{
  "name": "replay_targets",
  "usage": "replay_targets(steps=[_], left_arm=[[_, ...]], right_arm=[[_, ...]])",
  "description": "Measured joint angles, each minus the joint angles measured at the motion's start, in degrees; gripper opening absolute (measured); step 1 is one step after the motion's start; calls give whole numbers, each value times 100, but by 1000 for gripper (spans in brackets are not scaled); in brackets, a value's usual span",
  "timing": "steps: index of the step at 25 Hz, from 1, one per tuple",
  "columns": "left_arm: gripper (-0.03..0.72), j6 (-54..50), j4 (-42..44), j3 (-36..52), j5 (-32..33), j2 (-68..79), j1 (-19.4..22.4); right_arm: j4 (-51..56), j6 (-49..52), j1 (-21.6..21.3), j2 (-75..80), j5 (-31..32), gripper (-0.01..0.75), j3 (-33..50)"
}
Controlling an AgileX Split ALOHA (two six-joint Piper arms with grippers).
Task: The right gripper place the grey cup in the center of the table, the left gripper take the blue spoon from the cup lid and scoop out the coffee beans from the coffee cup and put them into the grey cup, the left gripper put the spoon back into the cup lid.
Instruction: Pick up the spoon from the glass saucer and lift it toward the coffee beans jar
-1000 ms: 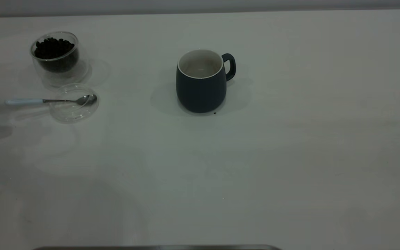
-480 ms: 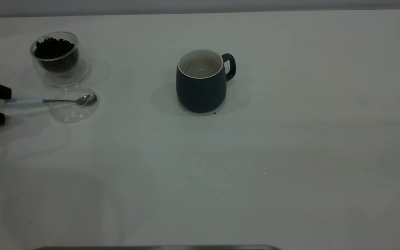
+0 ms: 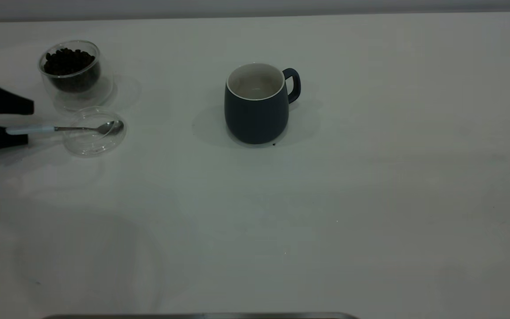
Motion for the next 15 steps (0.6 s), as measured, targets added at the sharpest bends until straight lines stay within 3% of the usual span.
replay_targets(steps=[9, 15], left_arm=[[659, -127, 112, -10, 14, 0, -167], [518, -128, 153, -10, 235, 0, -179]], right_arm=[[0, 0, 0, 0, 0, 462, 0], [0, 0, 0, 0, 0, 462, 0]])
